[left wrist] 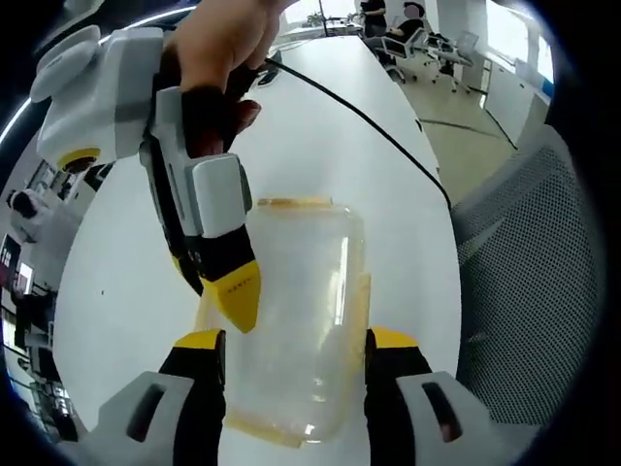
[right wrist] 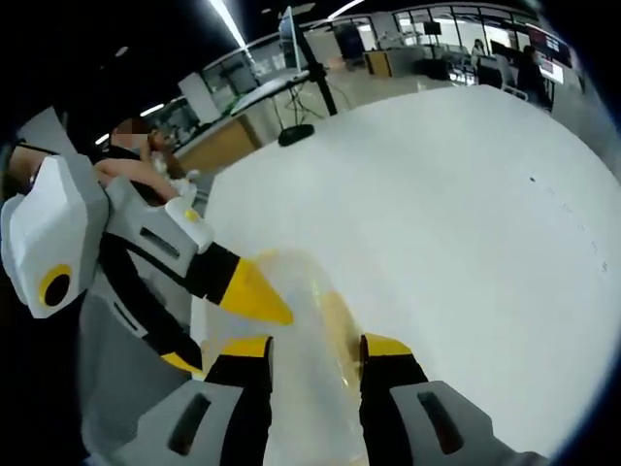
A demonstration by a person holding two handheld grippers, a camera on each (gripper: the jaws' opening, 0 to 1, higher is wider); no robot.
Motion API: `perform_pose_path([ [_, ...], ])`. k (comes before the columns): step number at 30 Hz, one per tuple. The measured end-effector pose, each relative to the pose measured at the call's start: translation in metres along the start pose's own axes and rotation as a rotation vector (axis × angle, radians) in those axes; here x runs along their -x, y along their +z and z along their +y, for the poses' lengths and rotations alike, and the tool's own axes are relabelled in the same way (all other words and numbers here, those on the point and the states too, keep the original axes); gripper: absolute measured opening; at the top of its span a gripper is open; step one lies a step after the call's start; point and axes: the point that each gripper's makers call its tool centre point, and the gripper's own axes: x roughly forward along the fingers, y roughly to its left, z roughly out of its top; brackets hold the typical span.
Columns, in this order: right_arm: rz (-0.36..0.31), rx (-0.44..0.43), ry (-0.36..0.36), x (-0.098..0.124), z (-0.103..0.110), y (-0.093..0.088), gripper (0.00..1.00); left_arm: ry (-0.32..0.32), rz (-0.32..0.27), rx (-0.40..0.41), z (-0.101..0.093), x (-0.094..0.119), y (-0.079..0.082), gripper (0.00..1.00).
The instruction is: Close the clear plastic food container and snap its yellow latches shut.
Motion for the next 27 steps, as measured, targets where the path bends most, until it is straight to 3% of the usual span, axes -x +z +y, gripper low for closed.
perform_pose_path([
  [1,-0.002,0.033,0.023,0.0004,0.0033,0.0005,0.30,-0.008,0.002,-0.004,-0.0006,-0.0002,0.0006,0.56],
  [4,0.001,0.022,0.002,0.0007,0.0017,0.0004,0.28,-0.009,0.010,0.001,0.0002,-0.0007,0.0001,0.56],
  [13,0.003,-0.056,-0.006,0.0004,-0.0016,0.0058,0.20,-0.003,0.020,0.013,0.0018,-0.0017,-0.0004,0.55],
  [16,-0.005,-0.031,-0.009,-0.0008,-0.0006,0.0065,0.19,-0.002,0.026,0.021,0.0016,-0.0021,-0.0012,0.55],
  [27,-0.002,-0.084,0.002,-0.0017,-0.0019,0.0067,0.19,0.009,0.081,0.003,0.0016,-0.0039,-0.0020,0.56],
])
